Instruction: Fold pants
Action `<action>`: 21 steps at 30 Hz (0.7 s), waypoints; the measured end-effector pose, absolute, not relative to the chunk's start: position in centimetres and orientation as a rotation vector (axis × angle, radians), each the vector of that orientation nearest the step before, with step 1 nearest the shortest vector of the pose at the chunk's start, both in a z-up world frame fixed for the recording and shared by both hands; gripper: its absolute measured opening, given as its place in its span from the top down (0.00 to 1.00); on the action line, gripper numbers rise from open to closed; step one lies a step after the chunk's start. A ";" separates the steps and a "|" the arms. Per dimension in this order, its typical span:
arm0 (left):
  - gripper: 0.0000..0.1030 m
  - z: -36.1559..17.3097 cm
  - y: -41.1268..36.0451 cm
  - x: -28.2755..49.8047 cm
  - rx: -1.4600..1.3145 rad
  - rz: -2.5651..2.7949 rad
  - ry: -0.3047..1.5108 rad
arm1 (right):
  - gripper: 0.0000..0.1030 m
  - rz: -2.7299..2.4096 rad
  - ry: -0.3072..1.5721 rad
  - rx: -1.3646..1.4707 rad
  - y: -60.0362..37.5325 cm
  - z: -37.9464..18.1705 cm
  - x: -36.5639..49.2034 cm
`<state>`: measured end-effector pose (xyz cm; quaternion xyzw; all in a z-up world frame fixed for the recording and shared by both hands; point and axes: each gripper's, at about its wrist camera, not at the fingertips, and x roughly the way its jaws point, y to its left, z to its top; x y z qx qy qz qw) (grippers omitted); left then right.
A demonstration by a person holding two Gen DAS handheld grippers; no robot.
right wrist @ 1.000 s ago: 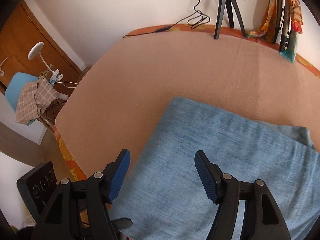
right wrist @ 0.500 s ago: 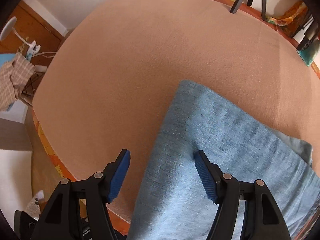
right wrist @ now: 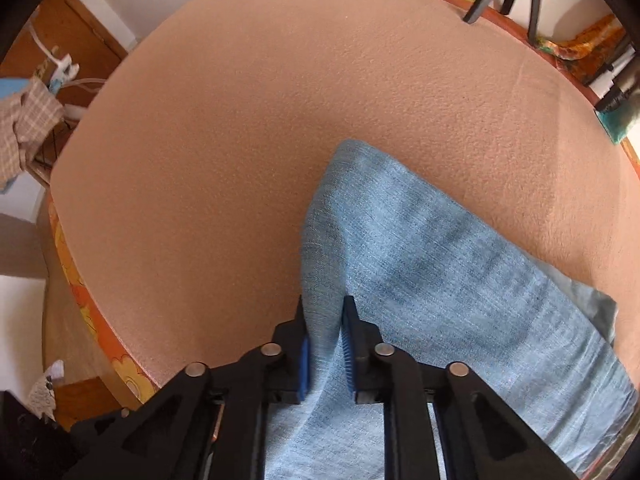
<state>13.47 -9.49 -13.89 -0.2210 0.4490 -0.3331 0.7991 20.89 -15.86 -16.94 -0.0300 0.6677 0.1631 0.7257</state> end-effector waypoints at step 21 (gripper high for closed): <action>0.44 -8.1 -13.0 11.3 -0.356 -0.979 0.850 | 0.97 0.317 1.056 0.344 -29.7 -8.0 13.9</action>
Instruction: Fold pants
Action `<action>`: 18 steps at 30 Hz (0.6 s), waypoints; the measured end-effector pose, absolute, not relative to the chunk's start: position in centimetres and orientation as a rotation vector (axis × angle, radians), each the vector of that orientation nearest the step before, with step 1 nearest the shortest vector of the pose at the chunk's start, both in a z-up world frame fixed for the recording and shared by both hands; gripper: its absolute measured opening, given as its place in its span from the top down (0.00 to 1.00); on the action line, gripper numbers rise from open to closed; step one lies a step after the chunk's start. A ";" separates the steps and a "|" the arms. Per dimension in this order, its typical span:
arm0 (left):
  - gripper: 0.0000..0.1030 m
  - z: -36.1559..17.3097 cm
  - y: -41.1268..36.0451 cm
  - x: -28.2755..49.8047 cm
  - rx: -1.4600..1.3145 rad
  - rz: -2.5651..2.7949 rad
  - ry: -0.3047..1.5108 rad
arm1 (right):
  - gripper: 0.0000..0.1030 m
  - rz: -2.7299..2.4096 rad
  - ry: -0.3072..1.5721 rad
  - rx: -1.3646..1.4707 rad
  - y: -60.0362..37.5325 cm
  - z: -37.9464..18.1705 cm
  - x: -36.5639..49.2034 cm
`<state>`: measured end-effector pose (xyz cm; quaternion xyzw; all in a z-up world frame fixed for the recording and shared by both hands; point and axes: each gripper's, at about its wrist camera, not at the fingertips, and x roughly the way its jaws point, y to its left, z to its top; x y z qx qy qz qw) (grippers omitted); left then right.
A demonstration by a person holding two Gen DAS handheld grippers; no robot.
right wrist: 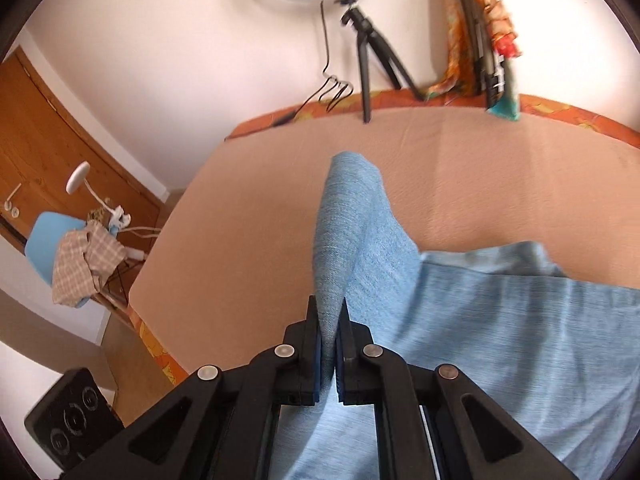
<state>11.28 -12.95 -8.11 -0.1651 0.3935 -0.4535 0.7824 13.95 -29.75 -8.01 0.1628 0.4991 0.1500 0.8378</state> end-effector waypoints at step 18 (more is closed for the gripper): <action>0.42 -8.5 -18.3 14.7 -0.201 -0.967 0.877 | 0.98 0.137 0.972 0.422 -42.6 -5.3 8.8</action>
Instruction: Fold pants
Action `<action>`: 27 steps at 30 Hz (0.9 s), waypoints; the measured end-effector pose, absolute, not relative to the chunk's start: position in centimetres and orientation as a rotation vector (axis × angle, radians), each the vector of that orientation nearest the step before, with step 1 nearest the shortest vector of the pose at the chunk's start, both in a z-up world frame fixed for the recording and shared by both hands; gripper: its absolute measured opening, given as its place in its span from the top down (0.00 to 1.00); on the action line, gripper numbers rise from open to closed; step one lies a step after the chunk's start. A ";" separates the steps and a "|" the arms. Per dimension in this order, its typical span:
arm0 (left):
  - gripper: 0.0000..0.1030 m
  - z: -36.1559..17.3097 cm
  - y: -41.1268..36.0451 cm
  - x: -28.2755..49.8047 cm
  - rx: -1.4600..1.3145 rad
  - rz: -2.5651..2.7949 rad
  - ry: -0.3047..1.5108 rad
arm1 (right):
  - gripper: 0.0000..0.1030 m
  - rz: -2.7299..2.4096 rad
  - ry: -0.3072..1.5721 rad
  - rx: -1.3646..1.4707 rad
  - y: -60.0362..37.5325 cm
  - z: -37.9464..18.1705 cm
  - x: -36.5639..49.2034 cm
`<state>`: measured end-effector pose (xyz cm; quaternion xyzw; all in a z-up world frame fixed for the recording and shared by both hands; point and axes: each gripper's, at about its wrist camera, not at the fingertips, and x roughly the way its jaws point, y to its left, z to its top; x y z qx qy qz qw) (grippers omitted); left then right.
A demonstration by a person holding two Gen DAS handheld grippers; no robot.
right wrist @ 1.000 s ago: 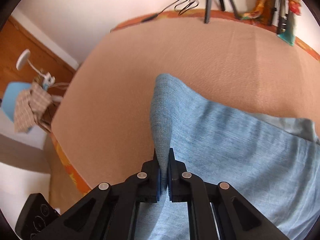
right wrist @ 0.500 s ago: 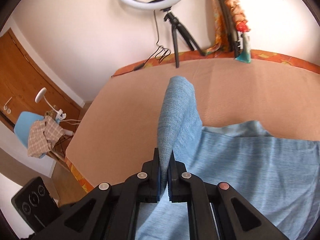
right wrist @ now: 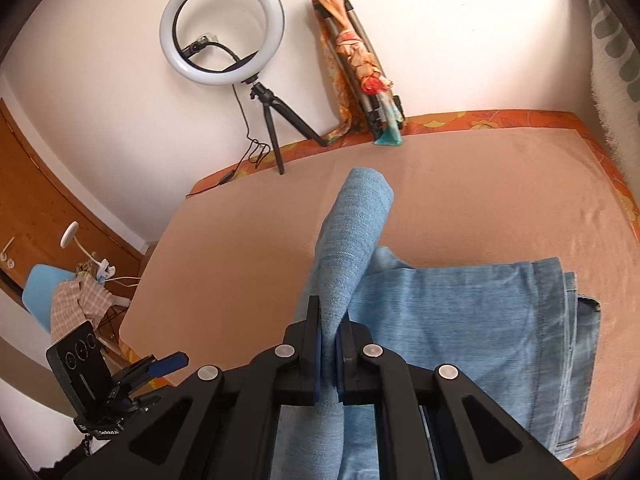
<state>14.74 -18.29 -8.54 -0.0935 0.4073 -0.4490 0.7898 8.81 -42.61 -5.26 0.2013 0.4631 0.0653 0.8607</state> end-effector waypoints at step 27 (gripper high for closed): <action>0.42 -10.5 -32.3 10.6 0.181 -1.157 0.934 | 0.98 -0.185 1.032 0.434 -56.5 -10.2 3.0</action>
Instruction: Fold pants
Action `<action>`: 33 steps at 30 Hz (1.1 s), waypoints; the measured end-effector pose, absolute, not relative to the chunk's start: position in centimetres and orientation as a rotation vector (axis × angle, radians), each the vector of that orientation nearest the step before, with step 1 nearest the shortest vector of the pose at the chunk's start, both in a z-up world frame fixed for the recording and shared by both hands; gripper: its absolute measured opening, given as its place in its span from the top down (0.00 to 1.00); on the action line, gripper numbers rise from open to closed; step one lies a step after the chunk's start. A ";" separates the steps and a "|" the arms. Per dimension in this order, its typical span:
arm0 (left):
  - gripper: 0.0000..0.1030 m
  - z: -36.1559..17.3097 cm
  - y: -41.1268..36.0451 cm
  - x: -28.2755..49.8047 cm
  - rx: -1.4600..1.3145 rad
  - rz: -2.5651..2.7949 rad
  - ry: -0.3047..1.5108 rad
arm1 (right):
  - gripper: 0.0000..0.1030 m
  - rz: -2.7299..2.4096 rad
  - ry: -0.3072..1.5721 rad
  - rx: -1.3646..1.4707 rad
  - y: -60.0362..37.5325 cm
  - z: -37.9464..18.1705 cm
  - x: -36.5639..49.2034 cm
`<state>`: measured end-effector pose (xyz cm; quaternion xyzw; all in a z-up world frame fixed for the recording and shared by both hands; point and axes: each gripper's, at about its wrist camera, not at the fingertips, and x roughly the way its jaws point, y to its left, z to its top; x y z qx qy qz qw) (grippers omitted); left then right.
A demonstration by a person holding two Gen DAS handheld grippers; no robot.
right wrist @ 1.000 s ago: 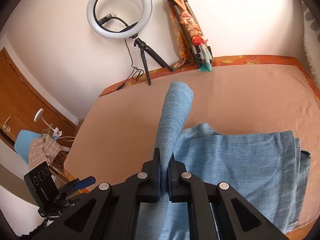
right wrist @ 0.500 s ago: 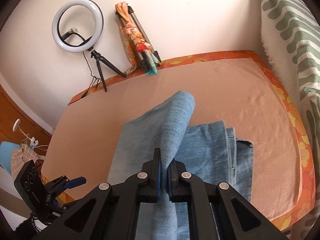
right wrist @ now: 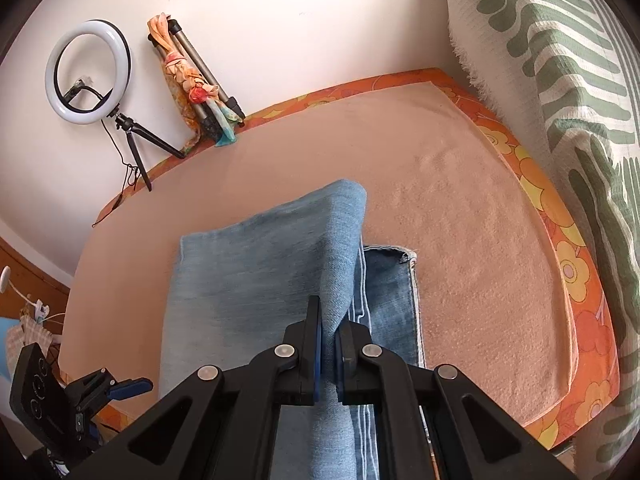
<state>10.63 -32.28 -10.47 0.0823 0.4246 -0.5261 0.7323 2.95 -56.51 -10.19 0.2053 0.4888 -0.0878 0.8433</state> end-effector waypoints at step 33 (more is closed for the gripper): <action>0.37 -10.3 -34.4 12.8 0.185 -0.973 0.996 | 0.75 -0.158 1.089 0.456 -59.0 -16.3 2.5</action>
